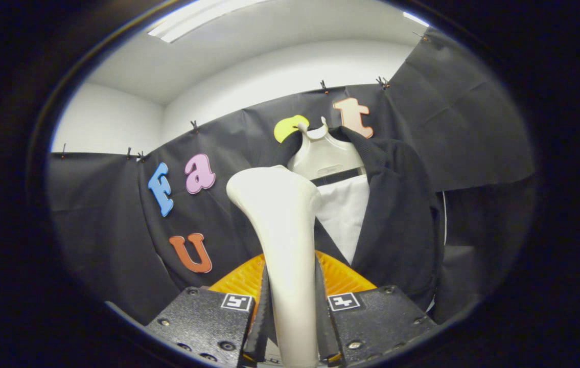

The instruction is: Iron the clothes twice with a garment steamer, once on the left side and once on the right side.

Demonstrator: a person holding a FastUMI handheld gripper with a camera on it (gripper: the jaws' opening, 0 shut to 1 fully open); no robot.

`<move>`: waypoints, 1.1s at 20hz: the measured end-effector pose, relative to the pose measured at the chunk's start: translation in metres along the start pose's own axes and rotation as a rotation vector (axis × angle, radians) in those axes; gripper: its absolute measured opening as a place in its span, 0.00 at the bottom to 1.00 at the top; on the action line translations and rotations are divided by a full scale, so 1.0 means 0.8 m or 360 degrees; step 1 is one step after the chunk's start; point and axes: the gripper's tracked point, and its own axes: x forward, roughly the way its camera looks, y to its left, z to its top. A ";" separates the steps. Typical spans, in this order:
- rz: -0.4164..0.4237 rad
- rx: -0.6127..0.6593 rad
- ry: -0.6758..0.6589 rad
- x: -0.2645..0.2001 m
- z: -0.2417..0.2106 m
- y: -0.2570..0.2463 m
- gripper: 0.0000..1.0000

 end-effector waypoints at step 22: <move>-0.0152 -0.0178 0.0225 0.037 -0.105 -0.030 0.41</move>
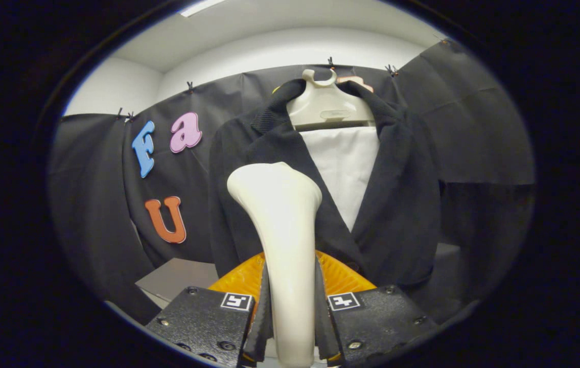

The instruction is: Iron the clothes twice with a garment steamer, once on the left side and once on the right side.

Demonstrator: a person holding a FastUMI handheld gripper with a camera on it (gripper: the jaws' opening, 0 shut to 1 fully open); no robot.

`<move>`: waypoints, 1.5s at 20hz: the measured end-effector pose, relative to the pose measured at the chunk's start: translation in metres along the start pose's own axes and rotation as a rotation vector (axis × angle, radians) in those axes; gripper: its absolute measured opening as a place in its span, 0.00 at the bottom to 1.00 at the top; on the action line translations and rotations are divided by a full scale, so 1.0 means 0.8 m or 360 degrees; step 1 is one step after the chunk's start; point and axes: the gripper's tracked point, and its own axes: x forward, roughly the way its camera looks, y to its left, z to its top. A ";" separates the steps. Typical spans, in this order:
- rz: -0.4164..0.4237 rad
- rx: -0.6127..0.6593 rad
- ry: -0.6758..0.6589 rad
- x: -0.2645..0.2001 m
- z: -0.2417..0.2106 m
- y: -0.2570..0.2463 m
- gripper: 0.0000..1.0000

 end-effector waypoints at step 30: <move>-0.0162 -0.0008 0.0446 -0.027 -0.196 -0.069 0.41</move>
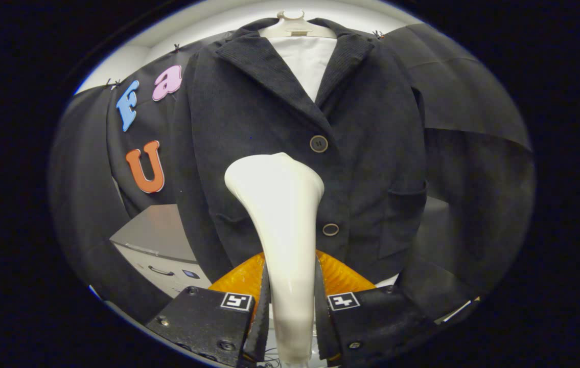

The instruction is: Iron the clothes twice with a garment steamer, once on the left side and once on the right side.

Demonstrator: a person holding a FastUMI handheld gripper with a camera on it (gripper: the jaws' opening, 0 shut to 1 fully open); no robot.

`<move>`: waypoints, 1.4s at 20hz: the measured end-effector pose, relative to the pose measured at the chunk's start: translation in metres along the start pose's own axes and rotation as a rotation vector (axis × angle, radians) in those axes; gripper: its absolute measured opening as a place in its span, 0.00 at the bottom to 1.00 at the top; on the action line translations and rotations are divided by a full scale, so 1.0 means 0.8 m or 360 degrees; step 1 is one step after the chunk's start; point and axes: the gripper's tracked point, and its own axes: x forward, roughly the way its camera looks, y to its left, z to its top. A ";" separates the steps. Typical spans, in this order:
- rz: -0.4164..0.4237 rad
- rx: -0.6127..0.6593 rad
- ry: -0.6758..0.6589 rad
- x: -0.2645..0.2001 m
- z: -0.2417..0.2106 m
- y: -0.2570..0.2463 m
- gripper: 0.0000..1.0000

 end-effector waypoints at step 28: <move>-0.0036 -0.0086 0.0452 0.055 -0.223 -0.023 0.40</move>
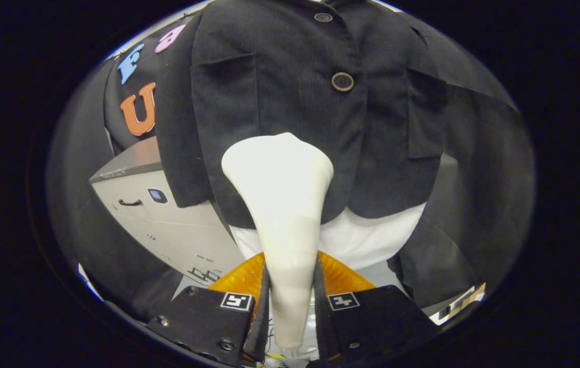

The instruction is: Iron the clothes twice with a garment steamer, once on the left side and once on the right side.

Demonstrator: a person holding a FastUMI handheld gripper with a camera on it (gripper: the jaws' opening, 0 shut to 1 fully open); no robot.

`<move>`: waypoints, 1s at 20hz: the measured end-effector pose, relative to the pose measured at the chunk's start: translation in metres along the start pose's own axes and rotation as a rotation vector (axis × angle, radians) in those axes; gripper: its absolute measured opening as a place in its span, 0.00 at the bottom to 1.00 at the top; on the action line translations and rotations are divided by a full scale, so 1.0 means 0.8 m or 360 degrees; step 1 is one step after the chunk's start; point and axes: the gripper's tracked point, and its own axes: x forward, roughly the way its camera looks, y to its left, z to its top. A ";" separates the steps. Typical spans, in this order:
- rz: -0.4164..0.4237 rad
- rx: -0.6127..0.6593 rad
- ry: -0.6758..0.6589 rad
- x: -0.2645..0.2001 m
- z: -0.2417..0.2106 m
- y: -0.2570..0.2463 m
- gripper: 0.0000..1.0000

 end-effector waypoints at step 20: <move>0.0057 0.0254 -0.0221 -0.098 0.080 -0.063 0.40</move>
